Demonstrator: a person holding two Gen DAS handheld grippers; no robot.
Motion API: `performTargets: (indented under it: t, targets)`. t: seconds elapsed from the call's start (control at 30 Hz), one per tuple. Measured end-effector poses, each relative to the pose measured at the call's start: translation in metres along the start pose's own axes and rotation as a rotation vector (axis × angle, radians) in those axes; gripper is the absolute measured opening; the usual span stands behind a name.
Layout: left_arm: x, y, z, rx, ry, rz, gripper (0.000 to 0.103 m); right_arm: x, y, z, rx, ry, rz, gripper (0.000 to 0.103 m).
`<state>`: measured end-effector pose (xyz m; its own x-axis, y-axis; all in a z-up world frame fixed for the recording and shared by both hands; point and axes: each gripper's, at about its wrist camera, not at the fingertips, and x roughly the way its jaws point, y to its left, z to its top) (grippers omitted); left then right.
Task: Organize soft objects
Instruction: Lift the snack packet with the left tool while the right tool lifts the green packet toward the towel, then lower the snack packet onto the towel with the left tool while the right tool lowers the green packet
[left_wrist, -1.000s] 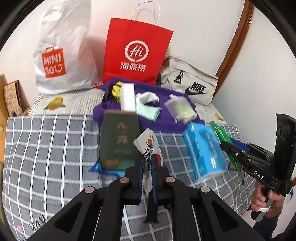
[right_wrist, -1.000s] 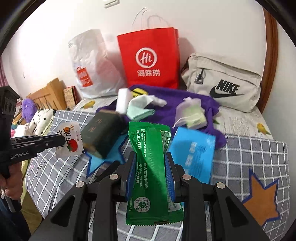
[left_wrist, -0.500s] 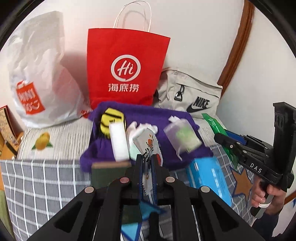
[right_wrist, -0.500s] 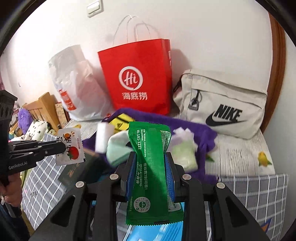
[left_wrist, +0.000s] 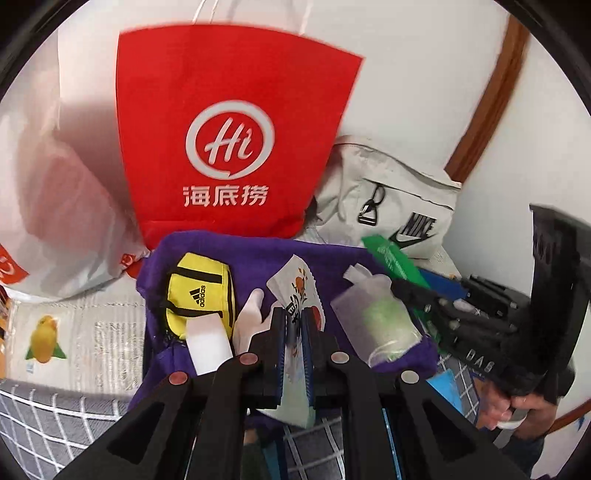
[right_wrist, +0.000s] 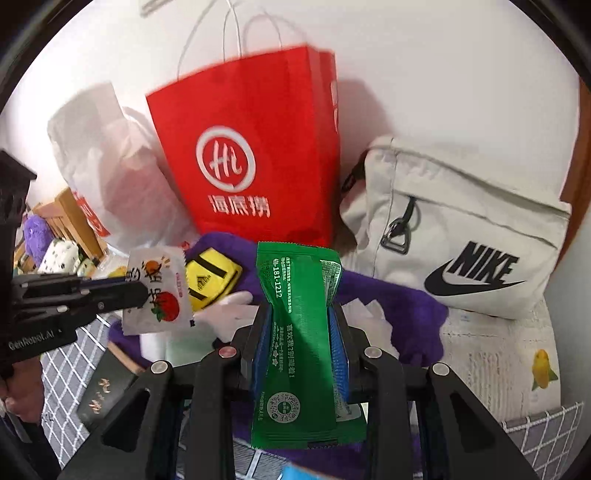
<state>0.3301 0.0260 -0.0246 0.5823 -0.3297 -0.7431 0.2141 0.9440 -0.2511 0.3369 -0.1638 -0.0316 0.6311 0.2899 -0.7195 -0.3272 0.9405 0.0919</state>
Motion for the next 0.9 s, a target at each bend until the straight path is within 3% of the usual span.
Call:
performTargets:
  t: [0.17, 0.5, 0.9]
  targets:
    - [0.024, 0.01, 0.0, -0.033, 0.049, -0.012, 0.009, 0.035, -0.001, -0.006, -0.022, 0.096, -0.011, 0.03]
    - [0.048, 0.016, -0.005, -0.043, 0.107, -0.05, 0.009, 0.062, -0.012, -0.014, -0.027, 0.156, -0.027, 0.03]
    - [0.064, 0.015, -0.009, -0.043, 0.156, -0.021, 0.009, 0.083, -0.012, -0.026, -0.056, 0.246, -0.027, 0.033]
